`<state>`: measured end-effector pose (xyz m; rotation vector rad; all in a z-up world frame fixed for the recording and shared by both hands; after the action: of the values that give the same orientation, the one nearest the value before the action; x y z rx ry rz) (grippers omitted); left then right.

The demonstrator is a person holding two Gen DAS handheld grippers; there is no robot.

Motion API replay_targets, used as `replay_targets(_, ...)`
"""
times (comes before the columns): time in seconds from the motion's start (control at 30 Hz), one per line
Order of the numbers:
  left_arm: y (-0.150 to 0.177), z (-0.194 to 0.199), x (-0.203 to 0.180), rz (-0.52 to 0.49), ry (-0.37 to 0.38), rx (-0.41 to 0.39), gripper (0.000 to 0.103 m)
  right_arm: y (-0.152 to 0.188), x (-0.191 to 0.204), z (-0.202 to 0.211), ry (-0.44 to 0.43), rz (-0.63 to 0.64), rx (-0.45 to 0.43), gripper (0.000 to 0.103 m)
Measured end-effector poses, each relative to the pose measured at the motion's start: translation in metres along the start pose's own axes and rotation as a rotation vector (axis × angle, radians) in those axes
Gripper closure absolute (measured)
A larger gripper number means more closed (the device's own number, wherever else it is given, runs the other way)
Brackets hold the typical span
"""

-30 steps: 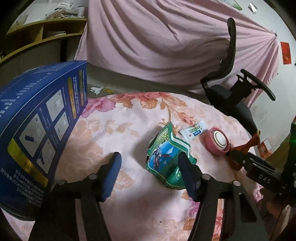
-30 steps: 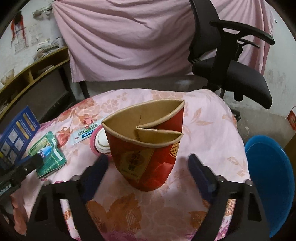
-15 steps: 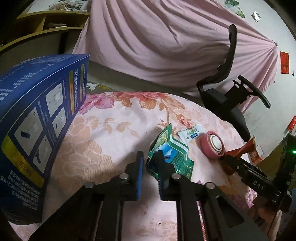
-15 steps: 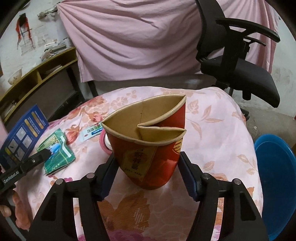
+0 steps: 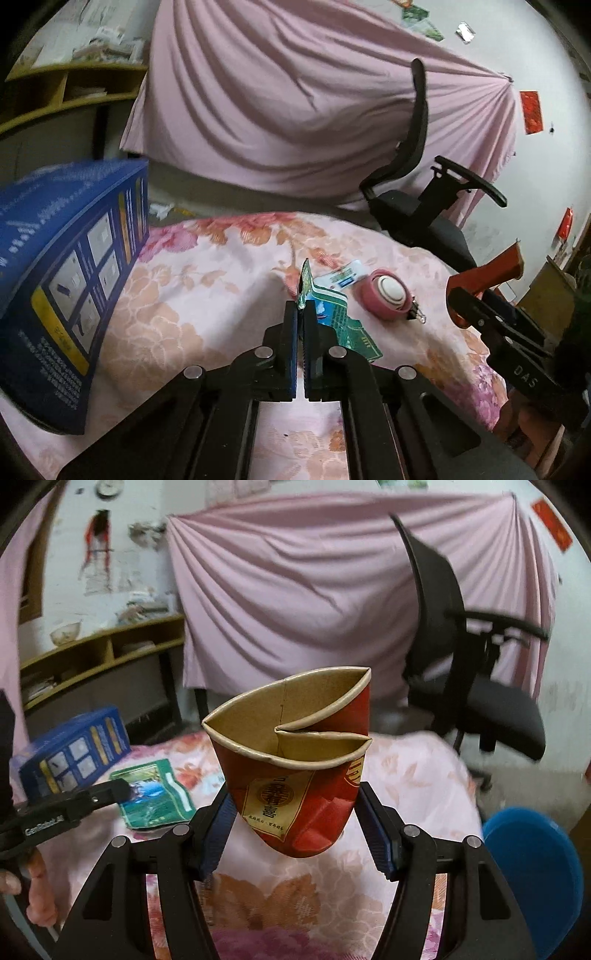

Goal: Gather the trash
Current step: 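Lift the cup and packet and carry both over the blue basin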

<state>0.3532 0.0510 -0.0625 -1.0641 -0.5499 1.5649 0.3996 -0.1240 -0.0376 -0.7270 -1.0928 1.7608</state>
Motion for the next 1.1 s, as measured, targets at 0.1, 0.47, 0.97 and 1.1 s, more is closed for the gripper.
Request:
replay_targets(0.1, -0.001, 0.006, -0.006, -0.031, -0.008, -0.039, 0.102, -0.005, 0.007, 0.012, 0.013, 0.035, -0.071, 0.040)
replay_targets(0.47, -0.006, 0.026, -0.015, -0.096, -0.026, -0.170, 0.102, -0.014, 0.005, 0.040, 0.033, 0.030, -0.229, 0.040)
replay_targets(0.97, -0.024, 0.090, -0.094, -0.196, 0.031, -0.444, 0.102, -0.027, -0.016, 0.101, 0.068, 0.016, -0.402, 0.040)
replay_targets(1.1, -0.031, 0.092, -0.131, -0.225, 0.072, -0.470, 0.102, -0.033, -0.045, 0.126, 0.103, -0.029, -0.459, 0.040)
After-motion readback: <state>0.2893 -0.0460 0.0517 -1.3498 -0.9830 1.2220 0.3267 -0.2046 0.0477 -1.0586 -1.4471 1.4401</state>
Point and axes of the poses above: each gripper's, at about its wrist camera, not at the fingertips, and z roughly against the way its jaws point, x to its left, y to its underside, the point moved 6 cm from there along -z, roughly the way its jaws point, and after that the axes turned 2 degrees about -x, right-handed, at the moved point
